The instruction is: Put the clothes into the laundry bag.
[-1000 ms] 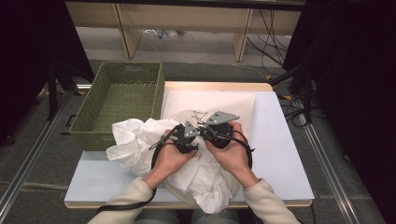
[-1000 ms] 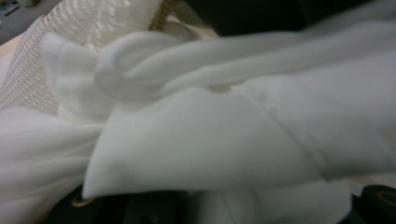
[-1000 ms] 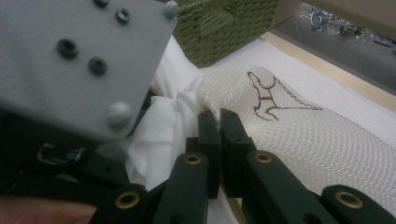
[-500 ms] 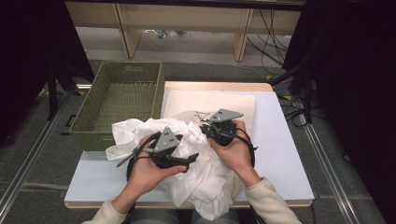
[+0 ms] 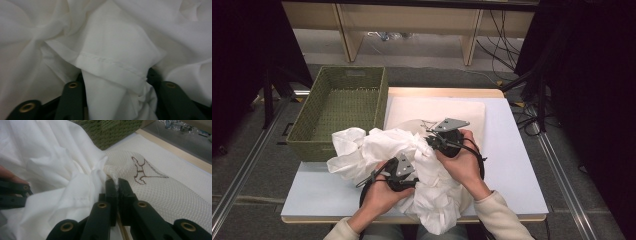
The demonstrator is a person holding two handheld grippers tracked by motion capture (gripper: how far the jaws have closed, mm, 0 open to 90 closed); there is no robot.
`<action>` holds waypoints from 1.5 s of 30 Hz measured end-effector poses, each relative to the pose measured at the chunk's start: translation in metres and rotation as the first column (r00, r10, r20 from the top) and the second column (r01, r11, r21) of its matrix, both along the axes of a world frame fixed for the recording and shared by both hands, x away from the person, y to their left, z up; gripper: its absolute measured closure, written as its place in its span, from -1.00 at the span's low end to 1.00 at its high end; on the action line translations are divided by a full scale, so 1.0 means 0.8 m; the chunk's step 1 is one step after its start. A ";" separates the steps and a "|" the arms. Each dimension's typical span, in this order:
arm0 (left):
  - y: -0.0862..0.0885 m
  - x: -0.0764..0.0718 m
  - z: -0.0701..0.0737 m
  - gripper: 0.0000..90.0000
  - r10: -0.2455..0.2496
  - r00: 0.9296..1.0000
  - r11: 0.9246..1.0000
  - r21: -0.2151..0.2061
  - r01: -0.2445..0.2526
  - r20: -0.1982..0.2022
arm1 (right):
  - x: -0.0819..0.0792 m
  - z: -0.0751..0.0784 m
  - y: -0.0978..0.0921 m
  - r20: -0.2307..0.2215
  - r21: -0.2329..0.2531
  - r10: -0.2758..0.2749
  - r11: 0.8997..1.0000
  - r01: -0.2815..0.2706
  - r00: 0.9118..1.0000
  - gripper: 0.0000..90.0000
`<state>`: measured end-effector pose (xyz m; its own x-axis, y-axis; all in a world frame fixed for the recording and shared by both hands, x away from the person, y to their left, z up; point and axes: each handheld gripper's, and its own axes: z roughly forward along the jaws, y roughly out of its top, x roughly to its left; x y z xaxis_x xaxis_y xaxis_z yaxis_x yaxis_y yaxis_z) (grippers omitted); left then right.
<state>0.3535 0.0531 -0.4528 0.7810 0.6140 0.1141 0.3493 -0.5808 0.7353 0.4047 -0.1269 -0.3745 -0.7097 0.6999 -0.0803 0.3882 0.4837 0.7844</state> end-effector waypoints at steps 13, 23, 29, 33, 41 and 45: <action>0.011 -0.011 0.091 0.65 0.023 0.999 0.936 -0.349 -0.038 -0.047 | -0.014 0.025 -0.001 0.080 0.086 -0.025 0.996 0.018 0.996 0.98; -0.019 0.062 0.020 0.62 0.125 0.991 0.978 -0.165 -0.130 -0.038 | -0.018 0.015 0.010 0.002 0.104 0.012 0.994 -0.012 1.000 0.98; -0.020 0.075 0.023 0.54 0.111 0.992 0.987 -0.112 -0.118 -0.065 | -0.016 0.011 0.013 -0.001 0.091 0.025 0.996 -0.024 1.000 0.98; -0.009 0.051 0.038 0.16 0.089 0.993 0.969 -0.226 -0.103 -0.074 | -0.010 0.015 0.000 0.024 0.104 -0.004 0.995 0.002 1.000 0.98; 0.040 -0.014 0.082 -0.47 0.032 0.999 0.961 -0.275 -0.022 0.032 | -0.005 0.015 -0.008 0.031 0.100 -0.045 0.994 0.041 0.999 0.97; 0.052 -0.009 0.057 -0.45 0.025 0.999 0.990 -0.141 -0.019 0.040 | -0.005 0.015 -0.006 0.044 0.085 -0.028 0.996 0.024 0.999 0.97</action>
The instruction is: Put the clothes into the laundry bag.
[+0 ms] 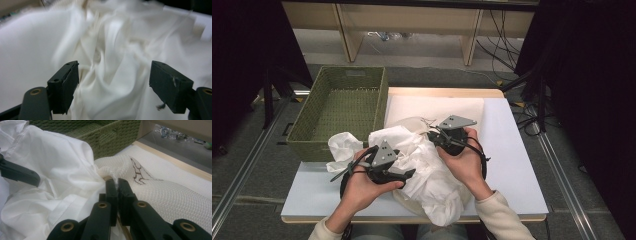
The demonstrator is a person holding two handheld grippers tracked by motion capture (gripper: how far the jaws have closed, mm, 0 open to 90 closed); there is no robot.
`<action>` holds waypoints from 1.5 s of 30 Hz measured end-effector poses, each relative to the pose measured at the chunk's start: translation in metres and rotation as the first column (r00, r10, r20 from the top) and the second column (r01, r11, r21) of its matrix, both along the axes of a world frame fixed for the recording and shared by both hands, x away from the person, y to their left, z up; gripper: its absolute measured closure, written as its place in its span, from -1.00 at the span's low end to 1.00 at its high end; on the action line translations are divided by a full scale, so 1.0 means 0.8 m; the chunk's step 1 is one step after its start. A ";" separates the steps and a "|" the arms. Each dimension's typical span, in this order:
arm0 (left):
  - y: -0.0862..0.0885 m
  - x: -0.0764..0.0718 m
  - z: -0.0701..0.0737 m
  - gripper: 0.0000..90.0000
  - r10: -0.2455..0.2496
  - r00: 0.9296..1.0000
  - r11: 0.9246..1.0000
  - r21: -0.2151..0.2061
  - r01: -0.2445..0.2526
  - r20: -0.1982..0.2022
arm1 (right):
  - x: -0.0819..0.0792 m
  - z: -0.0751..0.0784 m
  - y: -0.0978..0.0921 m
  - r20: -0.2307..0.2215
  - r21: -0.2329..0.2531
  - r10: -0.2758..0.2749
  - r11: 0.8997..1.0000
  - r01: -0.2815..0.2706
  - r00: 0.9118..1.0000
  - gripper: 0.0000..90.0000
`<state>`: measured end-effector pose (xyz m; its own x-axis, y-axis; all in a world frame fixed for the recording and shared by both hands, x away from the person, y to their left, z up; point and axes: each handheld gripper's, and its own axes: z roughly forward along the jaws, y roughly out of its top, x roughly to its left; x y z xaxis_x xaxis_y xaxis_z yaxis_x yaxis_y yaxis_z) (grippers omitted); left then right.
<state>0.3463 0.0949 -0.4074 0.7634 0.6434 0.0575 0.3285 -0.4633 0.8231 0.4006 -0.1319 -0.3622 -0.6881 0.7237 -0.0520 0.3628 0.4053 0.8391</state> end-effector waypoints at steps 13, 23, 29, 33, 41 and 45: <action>-0.042 0.029 -0.058 0.58 0.028 0.996 0.997 0.072 -0.022 -0.083 | -0.002 -0.006 0.005 -0.030 -0.016 0.007 1.000 -0.007 1.000 0.97; -0.036 -0.010 0.027 0.76 -0.022 0.995 0.973 -0.232 -0.001 -0.094 | -0.002 0.001 0.002 0.016 0.003 -0.020 1.000 0.020 1.000 0.97; -0.056 0.022 0.022 0.74 0.009 0.999 0.986 -0.166 -0.014 -0.032 | -0.015 0.014 0.005 0.022 0.063 0.014 0.998 -0.016 1.000 0.98; -0.069 0.065 -0.022 0.72 0.100 0.993 0.981 -0.160 -0.108 -0.055 | -0.022 0.013 0.016 0.006 0.048 0.052 0.997 -0.053 0.999 0.98; -0.060 0.065 -0.016 0.21 0.071 0.995 0.977 -0.196 -0.083 -0.066 | -0.006 0.001 0.007 -0.003 0.022 0.012 1.000 -0.012 1.000 0.98; -0.040 0.038 0.006 -0.22 0.031 0.999 0.980 -0.197 -0.034 -0.018 | -0.004 0.002 0.002 0.006 0.017 0.001 1.000 -0.001 1.000 0.97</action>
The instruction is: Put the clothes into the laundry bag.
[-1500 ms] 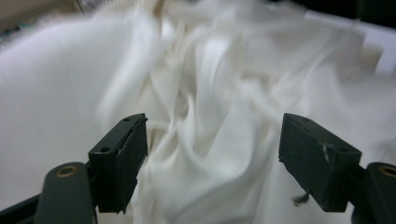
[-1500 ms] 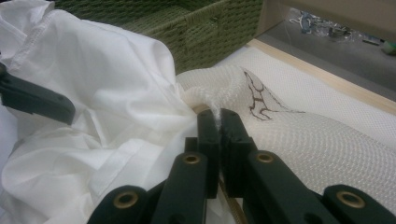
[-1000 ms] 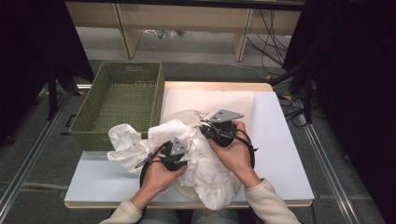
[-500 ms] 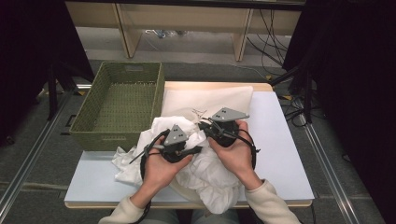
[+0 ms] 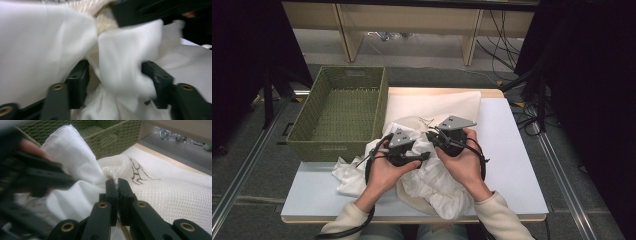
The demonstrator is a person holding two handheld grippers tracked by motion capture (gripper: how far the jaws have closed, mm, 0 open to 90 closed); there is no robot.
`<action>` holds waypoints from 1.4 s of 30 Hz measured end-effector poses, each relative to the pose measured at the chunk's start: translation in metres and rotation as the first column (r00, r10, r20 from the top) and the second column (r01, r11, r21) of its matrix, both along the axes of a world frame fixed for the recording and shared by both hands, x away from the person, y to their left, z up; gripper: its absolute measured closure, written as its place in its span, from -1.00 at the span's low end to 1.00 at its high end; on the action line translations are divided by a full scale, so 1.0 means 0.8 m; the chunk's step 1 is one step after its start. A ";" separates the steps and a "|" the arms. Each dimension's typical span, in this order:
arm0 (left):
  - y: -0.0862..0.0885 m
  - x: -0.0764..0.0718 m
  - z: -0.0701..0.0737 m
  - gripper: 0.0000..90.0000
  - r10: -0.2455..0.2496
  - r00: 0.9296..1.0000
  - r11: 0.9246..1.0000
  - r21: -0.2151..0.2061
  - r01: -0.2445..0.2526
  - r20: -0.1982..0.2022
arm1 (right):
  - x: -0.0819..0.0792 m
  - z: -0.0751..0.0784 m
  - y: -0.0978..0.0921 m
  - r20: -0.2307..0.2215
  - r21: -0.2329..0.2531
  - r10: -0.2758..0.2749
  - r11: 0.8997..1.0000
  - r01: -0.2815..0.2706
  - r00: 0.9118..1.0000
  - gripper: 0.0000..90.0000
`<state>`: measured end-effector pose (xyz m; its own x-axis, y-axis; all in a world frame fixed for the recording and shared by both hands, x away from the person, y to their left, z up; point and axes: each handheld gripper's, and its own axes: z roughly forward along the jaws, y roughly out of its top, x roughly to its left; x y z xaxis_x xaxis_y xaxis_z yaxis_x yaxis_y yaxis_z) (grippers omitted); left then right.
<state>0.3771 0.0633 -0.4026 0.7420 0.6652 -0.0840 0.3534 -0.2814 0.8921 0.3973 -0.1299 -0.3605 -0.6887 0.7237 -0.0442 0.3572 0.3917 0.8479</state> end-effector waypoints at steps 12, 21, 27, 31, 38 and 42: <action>0.078 -0.018 -0.003 -0.44 0.084 0.993 0.980 0.172 -0.098 0.088 | -0.001 0.002 0.001 -0.010 -0.007 -0.005 1.000 0.005 1.000 0.96; 0.062 0.011 -0.065 0.53 0.031 0.996 0.986 0.165 -0.018 -0.078 | -0.001 -0.002 0.002 -0.019 -0.013 0.000 1.000 0.000 1.000 0.96; 0.067 -0.010 -0.036 0.80 0.031 0.997 0.997 0.074 -0.026 -0.069 | -0.001 -0.001 0.000 -0.027 -0.011 -0.025 1.000 0.025 0.999 0.96; 0.065 -0.031 -0.003 0.81 0.013 0.999 1.000 0.014 -0.012 -0.031 | 0.001 0.000 -0.002 -0.010 -0.014 -0.022 1.000 0.022 1.000 0.96; 0.033 -0.044 0.029 0.88 -0.035 0.999 0.999 -0.012 0.035 0.024 | -0.001 0.000 0.002 0.011 -0.012 -0.021 1.000 0.021 1.000 0.96; -0.002 -0.031 0.019 0.88 -0.059 0.998 0.998 0.004 0.059 0.019 | -0.005 0.001 0.004 -0.003 0.018 -0.020 1.000 0.020 1.000 0.97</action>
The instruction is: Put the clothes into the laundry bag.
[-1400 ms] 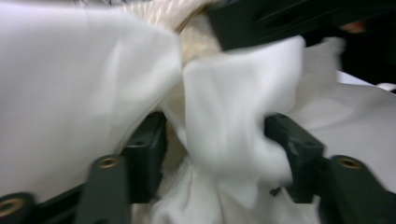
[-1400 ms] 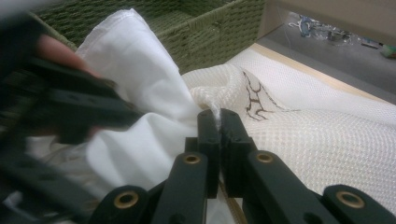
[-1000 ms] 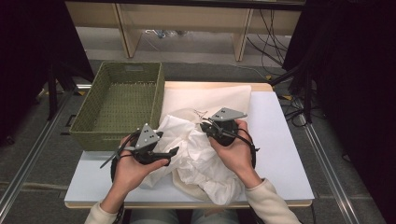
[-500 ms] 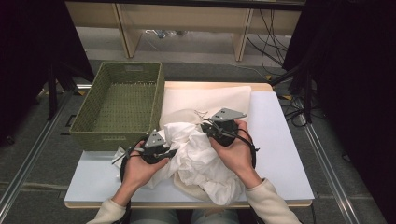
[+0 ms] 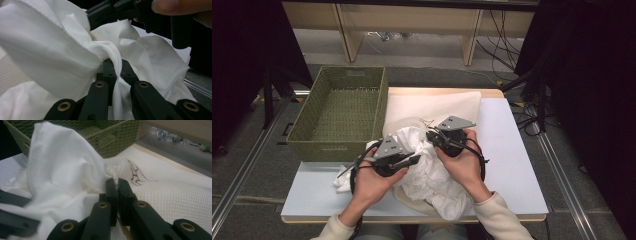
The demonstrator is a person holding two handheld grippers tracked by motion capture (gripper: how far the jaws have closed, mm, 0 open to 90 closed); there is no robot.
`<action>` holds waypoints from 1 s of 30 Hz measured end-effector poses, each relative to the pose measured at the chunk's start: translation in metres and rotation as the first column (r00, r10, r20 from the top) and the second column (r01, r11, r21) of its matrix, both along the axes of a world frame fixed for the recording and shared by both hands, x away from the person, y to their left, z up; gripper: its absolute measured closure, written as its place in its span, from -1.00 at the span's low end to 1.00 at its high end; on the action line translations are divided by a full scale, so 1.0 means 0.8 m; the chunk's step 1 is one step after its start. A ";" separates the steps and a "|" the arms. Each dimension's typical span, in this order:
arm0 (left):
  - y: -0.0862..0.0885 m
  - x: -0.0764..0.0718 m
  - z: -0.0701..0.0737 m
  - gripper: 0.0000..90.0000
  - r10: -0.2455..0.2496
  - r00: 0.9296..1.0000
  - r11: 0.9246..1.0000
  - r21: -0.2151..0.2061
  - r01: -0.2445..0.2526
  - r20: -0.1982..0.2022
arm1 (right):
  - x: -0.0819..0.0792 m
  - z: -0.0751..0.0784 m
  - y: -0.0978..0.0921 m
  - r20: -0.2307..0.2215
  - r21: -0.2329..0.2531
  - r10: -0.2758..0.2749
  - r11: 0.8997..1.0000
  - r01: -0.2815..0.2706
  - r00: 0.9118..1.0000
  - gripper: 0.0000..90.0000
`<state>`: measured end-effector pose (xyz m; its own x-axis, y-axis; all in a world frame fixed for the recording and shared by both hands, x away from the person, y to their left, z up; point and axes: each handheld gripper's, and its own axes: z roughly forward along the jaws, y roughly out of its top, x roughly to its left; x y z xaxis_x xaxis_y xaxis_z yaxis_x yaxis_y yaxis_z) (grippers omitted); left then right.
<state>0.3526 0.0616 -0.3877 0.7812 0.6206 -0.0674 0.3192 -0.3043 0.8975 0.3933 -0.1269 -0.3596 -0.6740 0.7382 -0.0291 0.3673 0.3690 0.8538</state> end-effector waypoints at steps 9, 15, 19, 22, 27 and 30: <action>-0.034 0.070 -0.062 0.84 0.137 0.990 0.987 0.086 -0.135 -0.021 | -0.005 -0.001 0.007 -0.023 -0.017 0.045 0.999 -0.046 0.999 0.98; -0.014 0.046 -0.039 0.27 0.080 0.997 0.996 0.027 -0.080 -0.017 | 0.002 0.000 -0.002 -0.016 -0.015 0.025 1.000 -0.025 1.000 0.97; 0.011 0.017 -0.017 -0.24 0.062 0.997 0.997 0.039 -0.063 0.041 | 0.003 0.001 -0.004 -0.010 -0.014 0.029 0.999 -0.029 1.000 0.97; 0.036 -0.005 -0.004 -0.37 0.037 0.999 0.999 0.018 -0.038 0.034 | 0.003 0.002 -0.005 -0.009 -0.014 0.023 1.000 -0.023 1.000 0.96; 0.054 -0.011 -0.023 -0.45 0.031 0.999 0.994 0.101 -0.029 -0.025 | 0.002 0.002 -0.005 -0.005 -0.019 0.020 1.000 -0.020 1.000 0.96; 0.054 0.004 -0.049 -0.36 0.036 0.999 0.977 0.210 -0.030 -0.025 | 0.001 0.002 -0.003 -0.011 -0.013 0.005 1.000 -0.005 1.000 0.96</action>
